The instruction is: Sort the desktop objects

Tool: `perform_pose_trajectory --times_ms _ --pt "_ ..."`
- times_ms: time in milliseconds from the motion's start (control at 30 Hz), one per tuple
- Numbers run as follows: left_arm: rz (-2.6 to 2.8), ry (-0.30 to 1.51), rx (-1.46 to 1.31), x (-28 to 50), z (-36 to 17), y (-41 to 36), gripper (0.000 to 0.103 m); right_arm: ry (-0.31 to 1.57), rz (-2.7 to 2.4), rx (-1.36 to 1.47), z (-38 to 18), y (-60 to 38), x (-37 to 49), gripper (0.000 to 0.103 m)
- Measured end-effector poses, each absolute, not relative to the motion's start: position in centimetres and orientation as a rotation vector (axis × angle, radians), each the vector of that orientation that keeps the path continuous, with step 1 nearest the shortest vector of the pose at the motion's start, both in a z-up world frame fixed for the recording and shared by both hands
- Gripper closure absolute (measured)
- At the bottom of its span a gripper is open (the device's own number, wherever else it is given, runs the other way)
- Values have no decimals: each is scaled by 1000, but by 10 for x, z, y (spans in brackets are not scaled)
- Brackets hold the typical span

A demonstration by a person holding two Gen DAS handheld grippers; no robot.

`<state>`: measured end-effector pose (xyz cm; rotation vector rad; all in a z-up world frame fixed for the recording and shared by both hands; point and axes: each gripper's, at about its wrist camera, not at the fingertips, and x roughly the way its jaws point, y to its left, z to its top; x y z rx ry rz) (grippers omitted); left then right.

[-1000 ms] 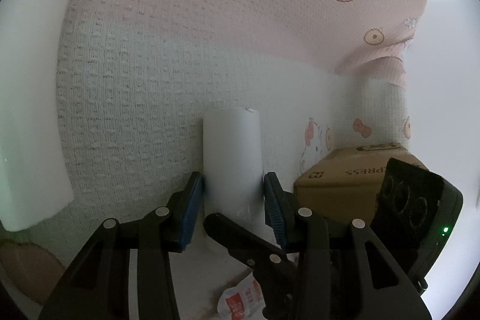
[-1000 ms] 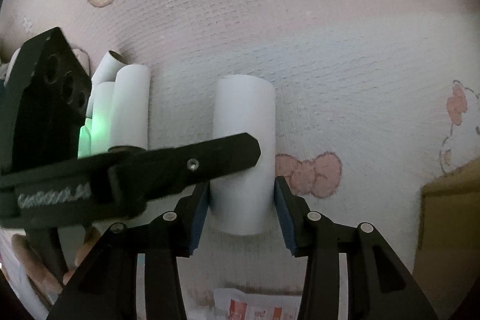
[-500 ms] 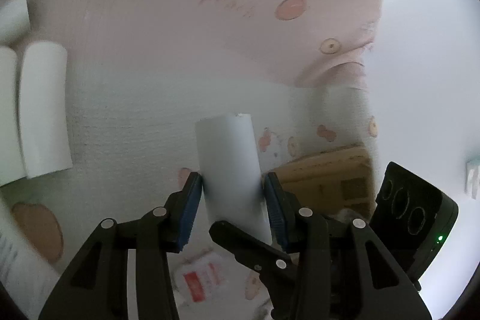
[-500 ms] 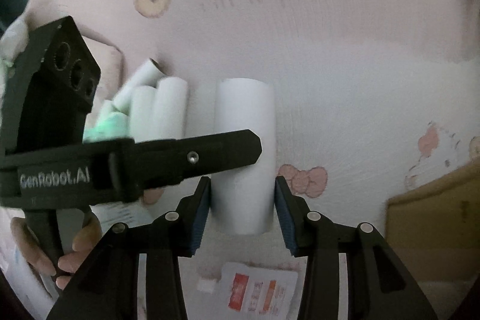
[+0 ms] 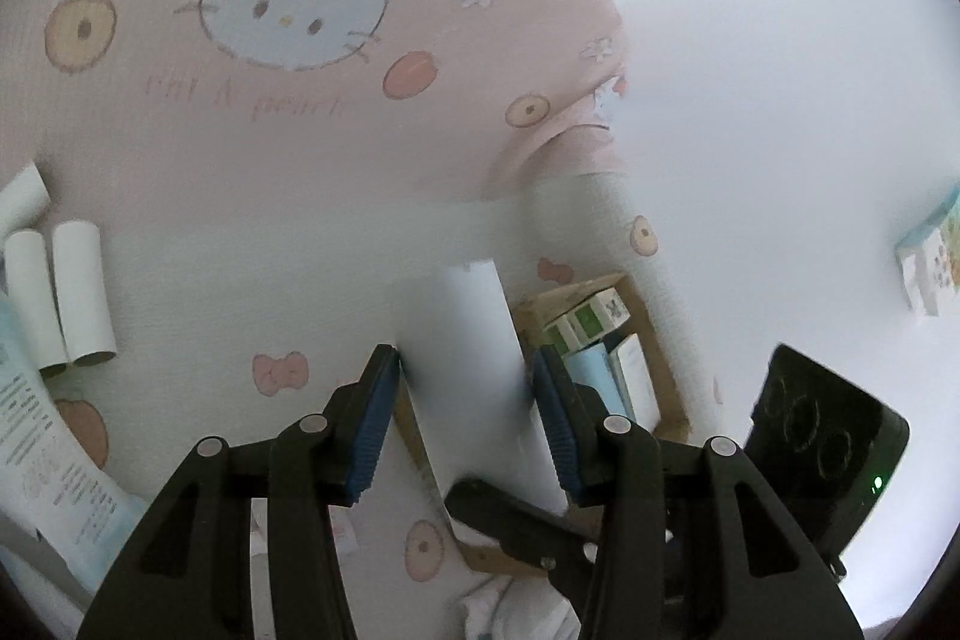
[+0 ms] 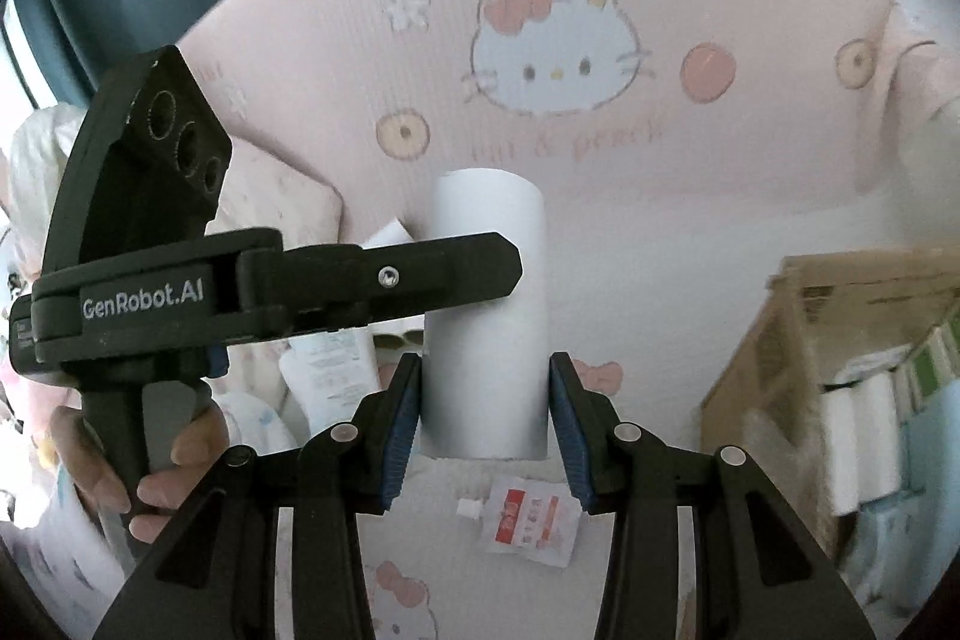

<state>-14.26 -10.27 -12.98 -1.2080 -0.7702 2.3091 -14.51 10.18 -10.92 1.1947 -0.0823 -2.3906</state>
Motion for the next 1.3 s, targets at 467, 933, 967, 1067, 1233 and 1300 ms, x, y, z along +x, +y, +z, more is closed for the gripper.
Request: perform_pose_trajectory --times_ms 467,933,967,1067,1233,1300 --pt "2315 -639 -1175 -119 -82 -42 55 -69 -2483 1072 -66 149 -90 63" --pt "2341 -379 -1104 -114 -39 48 58 -146 -2570 1017 -31 216 -76 63" --pt "2334 -378 -1107 -116 -39 52 58 -141 -2579 1019 -29 219 -78 63" --pt "2331 -360 -1094 -118 -34 63 58 -129 -2608 1004 -21 229 -78 63" --pt "2317 -327 -1101 -123 -28 78 58 -158 -2595 1024 -13 249 -79 63" --pt "2307 -319 -1101 -128 -25 86 58 -163 -2590 1025 -9 258 -81 63"
